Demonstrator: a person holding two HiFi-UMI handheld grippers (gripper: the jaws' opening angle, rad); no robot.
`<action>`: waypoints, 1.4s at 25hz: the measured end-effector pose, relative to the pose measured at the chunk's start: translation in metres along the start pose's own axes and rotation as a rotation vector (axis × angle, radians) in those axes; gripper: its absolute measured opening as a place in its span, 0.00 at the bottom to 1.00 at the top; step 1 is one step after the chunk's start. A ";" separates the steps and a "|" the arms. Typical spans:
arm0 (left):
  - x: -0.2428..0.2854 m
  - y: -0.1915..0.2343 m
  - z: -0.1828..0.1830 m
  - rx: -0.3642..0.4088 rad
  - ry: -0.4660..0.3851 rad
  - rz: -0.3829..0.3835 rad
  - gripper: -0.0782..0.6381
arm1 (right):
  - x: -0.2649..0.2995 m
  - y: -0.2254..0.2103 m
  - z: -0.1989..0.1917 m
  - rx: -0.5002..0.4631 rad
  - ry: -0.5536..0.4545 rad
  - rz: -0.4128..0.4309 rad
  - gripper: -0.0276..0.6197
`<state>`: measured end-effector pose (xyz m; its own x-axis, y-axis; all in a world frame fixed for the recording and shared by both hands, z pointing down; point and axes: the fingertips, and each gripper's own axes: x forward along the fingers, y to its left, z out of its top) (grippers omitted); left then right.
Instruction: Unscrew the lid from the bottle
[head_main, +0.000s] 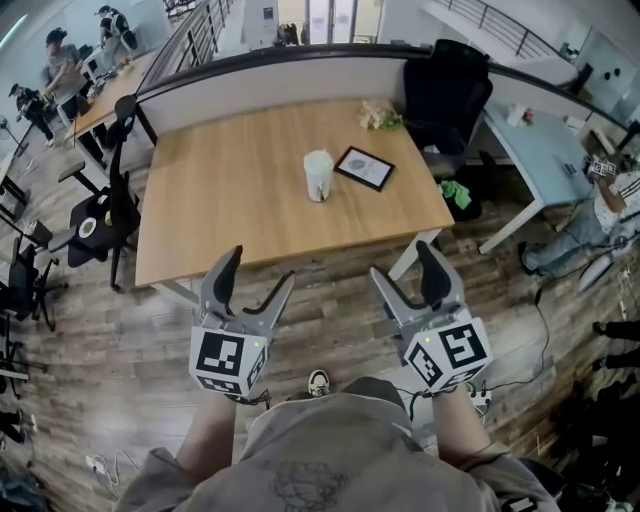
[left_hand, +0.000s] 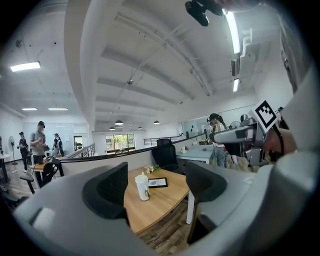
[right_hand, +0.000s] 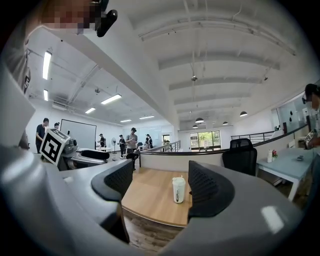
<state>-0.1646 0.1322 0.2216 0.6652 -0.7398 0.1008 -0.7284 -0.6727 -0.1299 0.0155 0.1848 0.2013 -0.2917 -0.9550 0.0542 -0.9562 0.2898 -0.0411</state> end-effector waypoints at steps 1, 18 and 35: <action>0.006 0.002 -0.002 -0.006 0.002 -0.003 0.61 | 0.005 -0.002 -0.001 0.004 0.008 0.002 0.56; 0.144 0.035 -0.030 -0.026 0.077 0.027 0.61 | 0.133 -0.096 -0.028 0.036 0.069 0.086 0.56; 0.279 0.064 -0.050 -0.079 0.161 0.188 0.62 | 0.264 -0.195 -0.052 0.029 0.162 0.299 0.56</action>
<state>-0.0337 -0.1175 0.2912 0.4869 -0.8402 0.2386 -0.8515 -0.5175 -0.0846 0.1235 -0.1203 0.2756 -0.5615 -0.8047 0.1929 -0.8272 0.5516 -0.1069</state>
